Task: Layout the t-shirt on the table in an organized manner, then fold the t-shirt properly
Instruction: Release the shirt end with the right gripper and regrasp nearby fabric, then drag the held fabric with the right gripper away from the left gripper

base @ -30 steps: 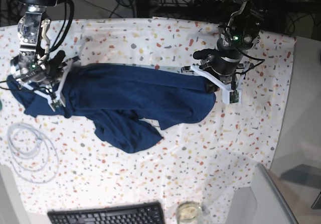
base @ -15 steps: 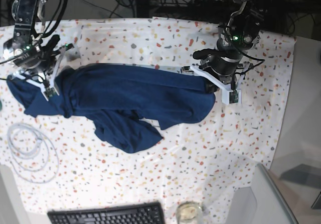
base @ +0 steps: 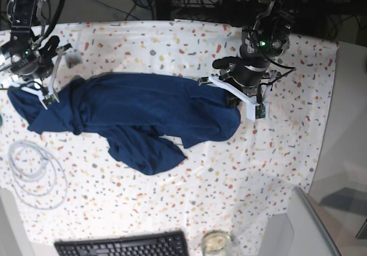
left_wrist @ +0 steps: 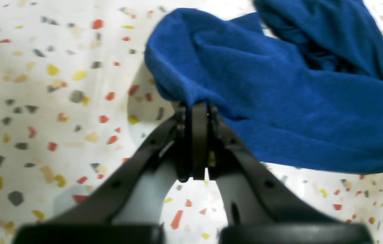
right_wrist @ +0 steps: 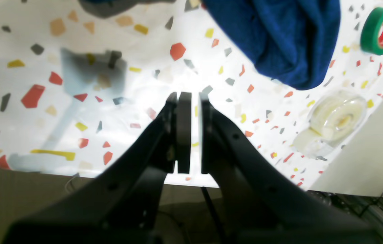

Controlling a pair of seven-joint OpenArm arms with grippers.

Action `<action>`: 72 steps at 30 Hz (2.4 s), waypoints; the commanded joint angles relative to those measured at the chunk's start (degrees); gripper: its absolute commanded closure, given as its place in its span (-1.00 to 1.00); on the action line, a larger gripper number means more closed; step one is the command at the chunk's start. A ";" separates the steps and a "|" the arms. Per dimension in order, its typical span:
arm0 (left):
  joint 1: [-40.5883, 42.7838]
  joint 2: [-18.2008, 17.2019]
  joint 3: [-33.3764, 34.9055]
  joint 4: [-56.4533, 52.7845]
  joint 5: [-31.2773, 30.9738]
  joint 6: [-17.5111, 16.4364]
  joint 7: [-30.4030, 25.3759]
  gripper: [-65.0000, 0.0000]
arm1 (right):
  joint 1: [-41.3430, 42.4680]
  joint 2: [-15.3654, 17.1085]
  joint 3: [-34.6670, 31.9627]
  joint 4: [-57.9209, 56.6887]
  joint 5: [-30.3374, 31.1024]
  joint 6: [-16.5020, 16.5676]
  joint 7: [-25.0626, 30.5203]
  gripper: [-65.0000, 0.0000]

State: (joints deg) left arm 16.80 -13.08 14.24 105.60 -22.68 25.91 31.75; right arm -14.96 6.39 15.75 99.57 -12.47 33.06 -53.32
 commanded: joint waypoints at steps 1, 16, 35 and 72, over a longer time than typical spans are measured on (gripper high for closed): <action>-0.40 0.11 -0.22 0.82 0.65 -0.11 -1.11 1.00 | 0.68 0.42 -0.06 0.69 -0.41 -0.14 0.35 0.91; -4.09 0.73 -0.13 0.90 0.39 -0.11 -1.11 1.00 | 1.20 1.83 0.30 4.21 -0.41 -0.05 -5.19 0.91; -2.69 0.47 -0.04 0.82 0.39 -0.11 -1.02 1.00 | 1.99 3.41 5.66 7.55 -0.15 0.13 -10.81 0.89; -2.69 -0.50 -0.13 1.08 0.74 -0.11 -1.02 1.00 | 12.10 -2.04 1.53 -15.75 -0.50 0.13 4.31 0.46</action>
State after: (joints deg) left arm 14.46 -13.47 14.24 105.47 -22.35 25.96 31.99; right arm -3.75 3.66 17.12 83.05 -12.80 33.10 -49.45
